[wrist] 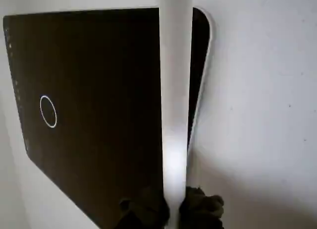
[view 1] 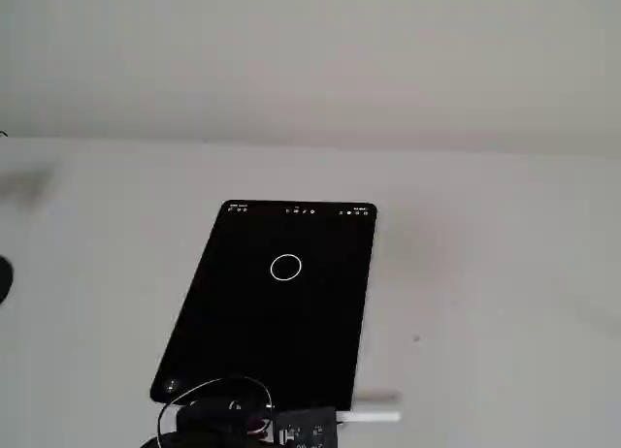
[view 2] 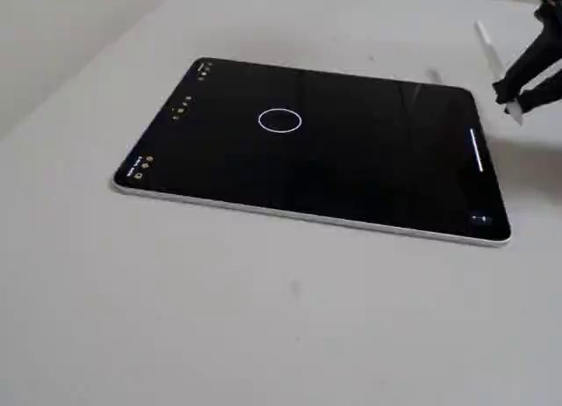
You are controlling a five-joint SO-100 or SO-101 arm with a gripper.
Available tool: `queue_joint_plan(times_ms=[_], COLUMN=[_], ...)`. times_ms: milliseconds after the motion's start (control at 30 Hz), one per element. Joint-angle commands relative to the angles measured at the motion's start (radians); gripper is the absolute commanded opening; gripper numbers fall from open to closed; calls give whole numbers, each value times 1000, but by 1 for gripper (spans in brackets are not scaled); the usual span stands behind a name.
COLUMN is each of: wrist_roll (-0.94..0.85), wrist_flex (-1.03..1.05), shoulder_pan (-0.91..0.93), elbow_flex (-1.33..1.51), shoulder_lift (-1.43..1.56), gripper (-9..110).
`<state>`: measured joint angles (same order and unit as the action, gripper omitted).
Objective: Draw 2 dots in a circle representing the eyes of a stickman
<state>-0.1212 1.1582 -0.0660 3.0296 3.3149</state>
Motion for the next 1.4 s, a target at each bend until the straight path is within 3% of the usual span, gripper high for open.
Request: queue_joint_plan(times_ms=[0,800,1000,1133,1267,1367], wrist_roll=[-44,-44,-46,-161,-439,-632], wrist_flex=[-3,-3,-41,-126,-239,-436], shoulder_pan=[-43,-43,38,80,32,-29], elbow_flex=[-6,-6,3,-15,-120,-153], shoulder_lift=[9,9,9,9,9,9], gripper=[0,0,0,0,0,0])
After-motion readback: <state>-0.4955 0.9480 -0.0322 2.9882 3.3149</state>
